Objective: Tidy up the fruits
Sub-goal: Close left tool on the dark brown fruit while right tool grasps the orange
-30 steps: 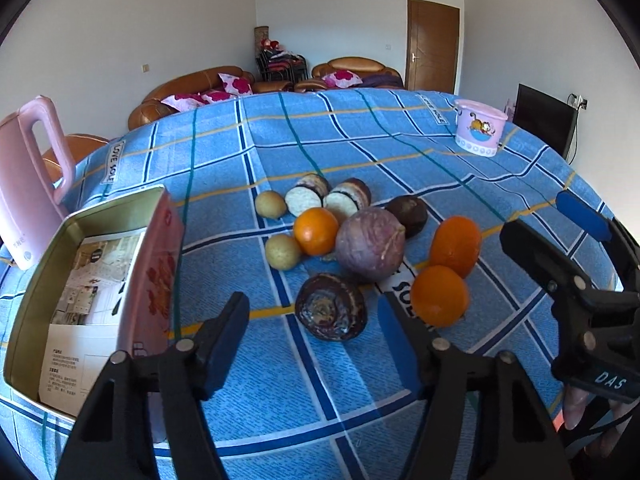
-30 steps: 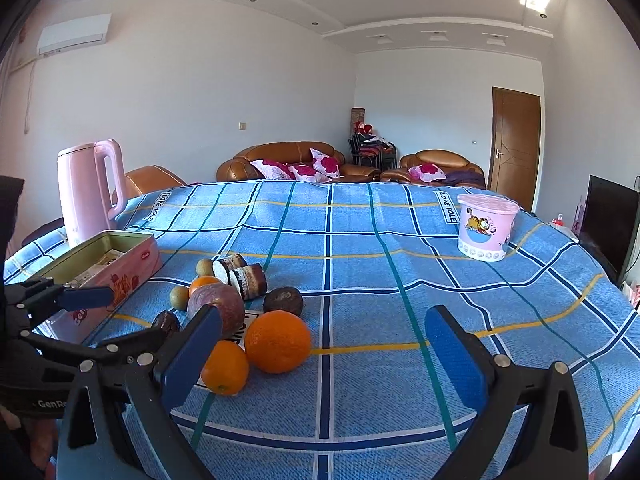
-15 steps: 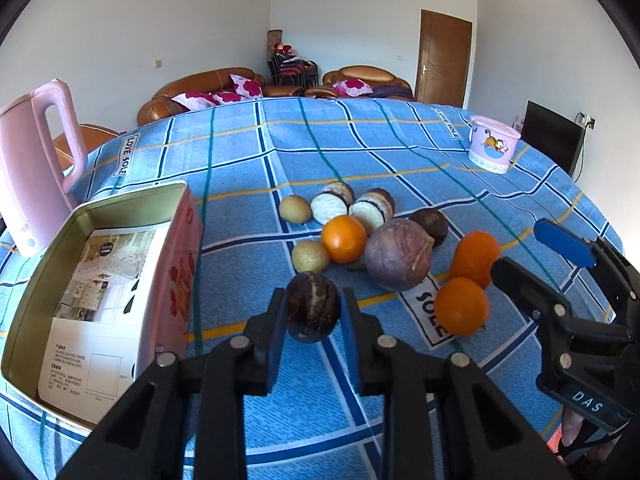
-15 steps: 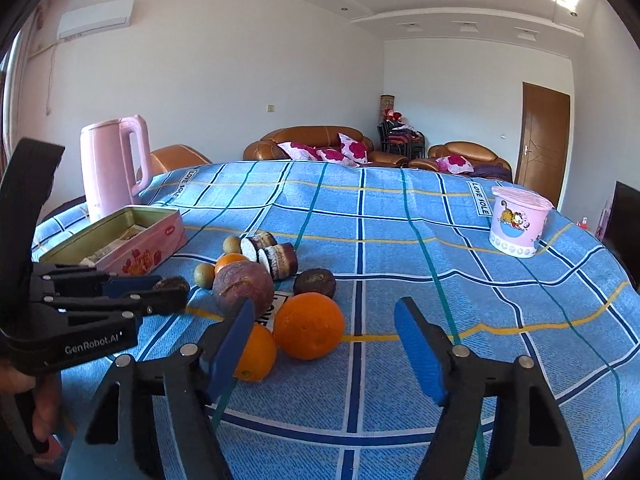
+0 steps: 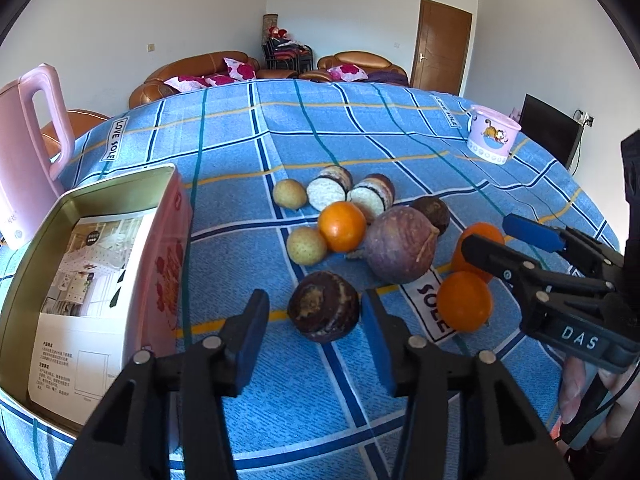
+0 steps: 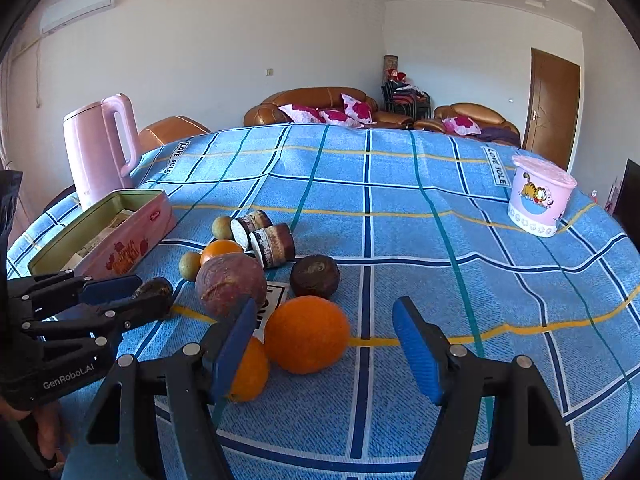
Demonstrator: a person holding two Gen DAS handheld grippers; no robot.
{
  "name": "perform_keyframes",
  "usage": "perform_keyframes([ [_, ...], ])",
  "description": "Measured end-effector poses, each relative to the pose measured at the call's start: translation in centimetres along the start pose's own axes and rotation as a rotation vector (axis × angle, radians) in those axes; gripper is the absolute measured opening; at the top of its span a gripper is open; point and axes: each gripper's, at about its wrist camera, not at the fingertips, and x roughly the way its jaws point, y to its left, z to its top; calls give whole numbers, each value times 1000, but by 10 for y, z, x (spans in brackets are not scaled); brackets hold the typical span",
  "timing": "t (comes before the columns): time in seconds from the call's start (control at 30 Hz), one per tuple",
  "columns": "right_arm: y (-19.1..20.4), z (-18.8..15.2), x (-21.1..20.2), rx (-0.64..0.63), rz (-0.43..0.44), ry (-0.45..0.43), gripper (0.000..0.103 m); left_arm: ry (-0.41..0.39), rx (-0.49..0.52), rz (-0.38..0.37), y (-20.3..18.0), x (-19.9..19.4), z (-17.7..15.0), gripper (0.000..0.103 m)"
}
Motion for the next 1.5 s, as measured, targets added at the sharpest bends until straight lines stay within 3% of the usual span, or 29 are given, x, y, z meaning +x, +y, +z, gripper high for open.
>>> perform_keyframes([
  [0.1,-7,0,11,40,77,64,58,3,5,-12,-2,1,-1,33],
  [0.17,-8,-1,15,48,101,86,49,-7,5,-10,-2,-2,-2,31],
  [0.33,-4,-3,11,29,107,74,48,-34,-13,-23,1,-7,-3,25],
  [0.8,-3,-3,-10,12,64,-58,48,-103,-49,-29,7,-18,-5,21],
  [1.5,5,-10,-31,-47,50,-200,48,-255,-4,51,-2,-39,-12,21],
])
